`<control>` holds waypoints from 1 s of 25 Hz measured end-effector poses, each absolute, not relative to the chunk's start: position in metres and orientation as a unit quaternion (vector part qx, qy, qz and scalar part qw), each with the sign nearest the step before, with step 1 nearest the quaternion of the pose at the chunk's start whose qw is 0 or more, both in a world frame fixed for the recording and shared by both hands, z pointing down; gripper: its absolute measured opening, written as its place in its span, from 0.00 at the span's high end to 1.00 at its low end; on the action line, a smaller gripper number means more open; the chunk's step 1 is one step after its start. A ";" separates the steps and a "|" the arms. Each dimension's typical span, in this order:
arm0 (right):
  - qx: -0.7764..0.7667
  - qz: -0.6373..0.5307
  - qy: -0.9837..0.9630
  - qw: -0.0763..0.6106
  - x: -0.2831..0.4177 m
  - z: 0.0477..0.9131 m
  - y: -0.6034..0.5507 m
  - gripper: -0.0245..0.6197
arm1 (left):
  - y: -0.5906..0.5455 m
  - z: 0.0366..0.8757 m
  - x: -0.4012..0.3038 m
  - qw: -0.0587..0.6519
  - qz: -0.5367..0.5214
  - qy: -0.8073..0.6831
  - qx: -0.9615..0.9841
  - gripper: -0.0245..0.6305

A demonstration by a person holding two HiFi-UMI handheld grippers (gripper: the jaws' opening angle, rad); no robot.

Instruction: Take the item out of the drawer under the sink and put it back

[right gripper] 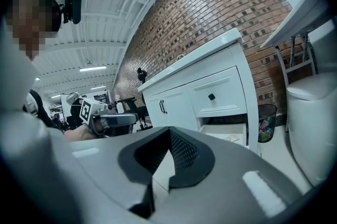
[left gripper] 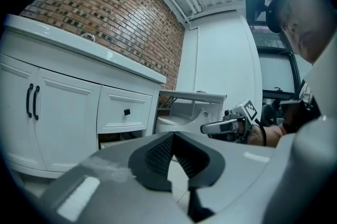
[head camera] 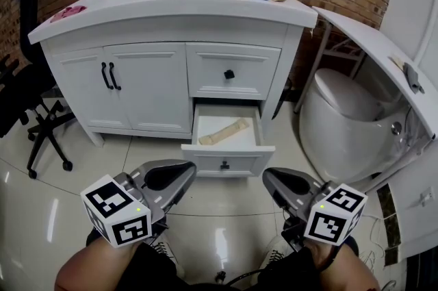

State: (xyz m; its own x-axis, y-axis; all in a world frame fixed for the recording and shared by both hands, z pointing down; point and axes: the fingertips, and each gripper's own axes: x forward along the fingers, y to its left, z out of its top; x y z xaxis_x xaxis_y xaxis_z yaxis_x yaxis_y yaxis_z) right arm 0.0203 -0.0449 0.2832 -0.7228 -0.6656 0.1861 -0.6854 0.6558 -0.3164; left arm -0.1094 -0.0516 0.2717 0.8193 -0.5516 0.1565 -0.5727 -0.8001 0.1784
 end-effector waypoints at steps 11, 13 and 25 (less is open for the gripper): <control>0.371 0.188 -0.909 0.026 0.018 0.283 -0.047 0.95 | -0.054 0.273 -0.109 0.111 0.049 -0.297 0.947 0.95; 0.370 0.188 -0.910 0.027 0.017 0.283 -0.047 0.95 | -0.054 0.273 -0.109 0.112 0.049 -0.297 0.947 0.95; 0.367 0.191 -0.910 0.026 0.016 0.283 -0.045 0.95 | -0.054 0.273 -0.110 0.113 0.048 -0.300 0.946 0.95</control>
